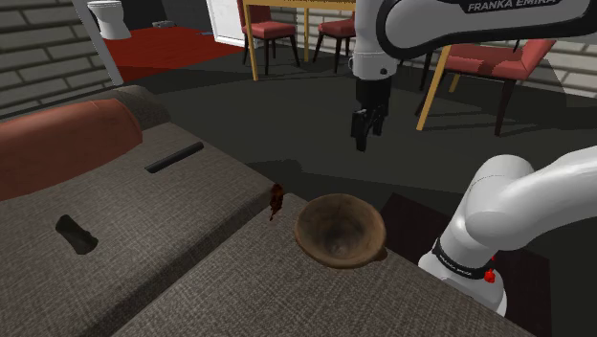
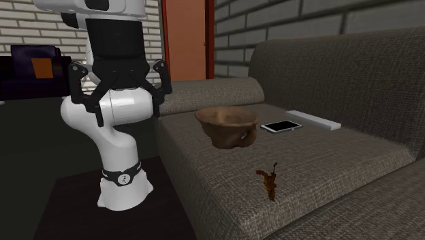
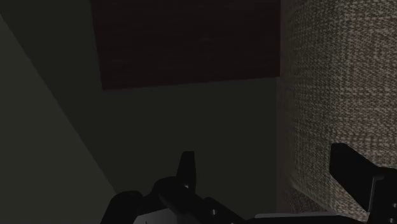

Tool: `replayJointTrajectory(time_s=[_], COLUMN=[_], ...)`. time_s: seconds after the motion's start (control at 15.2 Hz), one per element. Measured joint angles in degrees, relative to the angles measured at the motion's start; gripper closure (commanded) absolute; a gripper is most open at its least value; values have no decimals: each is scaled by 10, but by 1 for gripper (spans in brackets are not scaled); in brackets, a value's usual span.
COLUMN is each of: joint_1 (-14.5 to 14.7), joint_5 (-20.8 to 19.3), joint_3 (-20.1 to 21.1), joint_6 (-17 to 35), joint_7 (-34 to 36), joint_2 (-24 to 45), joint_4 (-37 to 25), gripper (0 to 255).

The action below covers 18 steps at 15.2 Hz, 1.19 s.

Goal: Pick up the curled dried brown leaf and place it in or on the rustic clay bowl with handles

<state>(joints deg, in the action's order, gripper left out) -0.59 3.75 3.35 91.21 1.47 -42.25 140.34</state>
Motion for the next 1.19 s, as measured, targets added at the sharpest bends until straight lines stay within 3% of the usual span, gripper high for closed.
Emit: replayJointTrajectory(time_s=[0.2,0.66,0.92,1.19], joint_1=[-2,-24,-56,-108], joint_5=[11,66,71,40], joint_3=[25,178,268,365], joint_6=[6,55,81,108], joint_7=[44,310,471,641], joint_2=[-4,33,90,183], joint_4=[4,-15,-56,-121], gripper=[0,0,0,0])
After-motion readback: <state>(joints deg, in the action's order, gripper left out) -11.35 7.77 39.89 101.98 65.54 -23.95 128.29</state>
